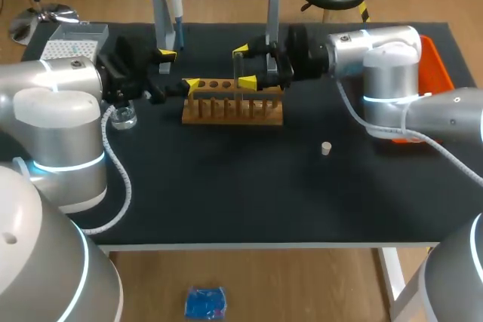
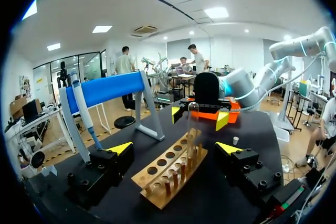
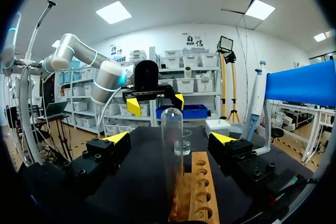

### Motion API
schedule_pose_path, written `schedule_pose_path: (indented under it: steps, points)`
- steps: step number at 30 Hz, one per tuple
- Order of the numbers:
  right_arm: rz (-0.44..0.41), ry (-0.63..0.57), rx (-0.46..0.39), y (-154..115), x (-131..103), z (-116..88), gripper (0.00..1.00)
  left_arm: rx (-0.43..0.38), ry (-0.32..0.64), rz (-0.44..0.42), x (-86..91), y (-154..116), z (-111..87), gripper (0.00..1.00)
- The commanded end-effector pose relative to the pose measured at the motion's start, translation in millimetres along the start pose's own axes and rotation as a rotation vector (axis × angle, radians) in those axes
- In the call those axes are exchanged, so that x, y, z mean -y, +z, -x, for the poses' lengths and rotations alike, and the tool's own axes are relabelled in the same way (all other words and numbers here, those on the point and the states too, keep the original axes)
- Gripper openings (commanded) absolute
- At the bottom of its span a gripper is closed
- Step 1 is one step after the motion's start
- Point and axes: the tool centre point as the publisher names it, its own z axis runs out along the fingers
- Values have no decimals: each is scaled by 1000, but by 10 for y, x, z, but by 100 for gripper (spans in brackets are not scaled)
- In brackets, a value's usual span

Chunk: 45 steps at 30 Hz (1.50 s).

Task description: Invert the test tube, pick up the pipette, mount the tip to pipette, aspirate from beaker and dispense into the tube, eject the tip, return the pipette, and cap with the stopper.

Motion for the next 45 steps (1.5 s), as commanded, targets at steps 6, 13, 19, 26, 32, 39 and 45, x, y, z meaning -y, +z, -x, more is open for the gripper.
schedule_pose_path:
  steps: [6, 13, 19, 26, 32, 39, 45]
  points:
    - [2, -1, -6, 36, 62, 6, 95, 5, 2, -6, -17, 3, -12, 100]
    - [4, -2, -3, 61, 52, 3, 73, 5, 2, -6, -17, 3, -12, 100]
    - [12, -1, 6, 60, 25, 12, 44, 5, 2, -6, -17, 3, -12, 100]
    - [10, -3, 8, 55, 15, 12, 25, 5, 2, -6, -17, 3, -12, 100]
    - [11, -2, 8, 50, 7, 3, 0, 5, 2, -6, -17, 3, -12, 100]
    - [16, -1, 7, 39, -29, -13, 0, 5, 2, -6, -17, 3, -12, 100]
    - [20, -4, 8, 23, -80, -26, 0, 5, 2, -6, -17, 3, -12, 100]
